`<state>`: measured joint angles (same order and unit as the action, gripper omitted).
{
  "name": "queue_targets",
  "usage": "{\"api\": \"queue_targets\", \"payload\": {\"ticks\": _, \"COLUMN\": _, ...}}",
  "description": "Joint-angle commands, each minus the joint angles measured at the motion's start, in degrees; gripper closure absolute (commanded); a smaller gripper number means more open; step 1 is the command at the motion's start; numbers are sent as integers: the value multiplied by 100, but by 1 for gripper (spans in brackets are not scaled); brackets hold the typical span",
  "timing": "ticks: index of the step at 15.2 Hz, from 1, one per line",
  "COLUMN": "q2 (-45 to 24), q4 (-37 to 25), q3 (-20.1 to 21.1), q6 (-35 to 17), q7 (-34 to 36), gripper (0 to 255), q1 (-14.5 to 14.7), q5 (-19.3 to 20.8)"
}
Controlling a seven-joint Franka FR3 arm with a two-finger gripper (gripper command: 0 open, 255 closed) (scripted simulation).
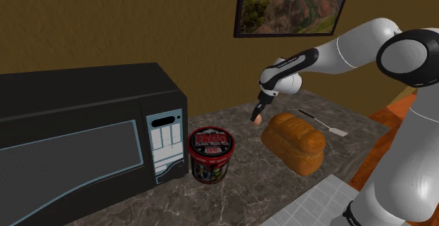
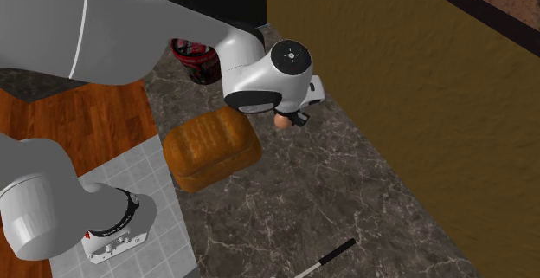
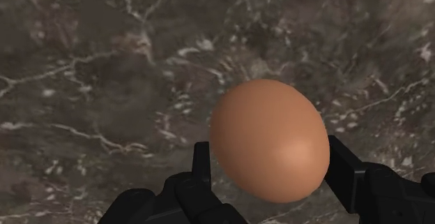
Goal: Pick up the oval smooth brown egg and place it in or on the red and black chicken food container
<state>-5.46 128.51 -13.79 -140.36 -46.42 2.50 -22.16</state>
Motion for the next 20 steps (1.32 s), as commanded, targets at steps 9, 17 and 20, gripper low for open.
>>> {"api": "queue_targets", "payload": {"ticks": 9, "q2": 467, "q4": -252, "q3": -45, "q6": 649, "q7": 409, "gripper": 255, "q1": 10, "q5": 412}}
{"api": "queue_targets", "payload": {"ticks": 17, "q2": 757, "q4": -559, "q3": -54, "q6": 1205, "q7": 665, "gripper": 255, "q1": -2, "q5": 651}}
{"api": "queue_targets", "payload": {"ticks": 20, "q2": 845, "q4": -695, "q3": -54, "q6": 1417, "q7": 748, "gripper": 255, "q1": -7, "q5": 722}}
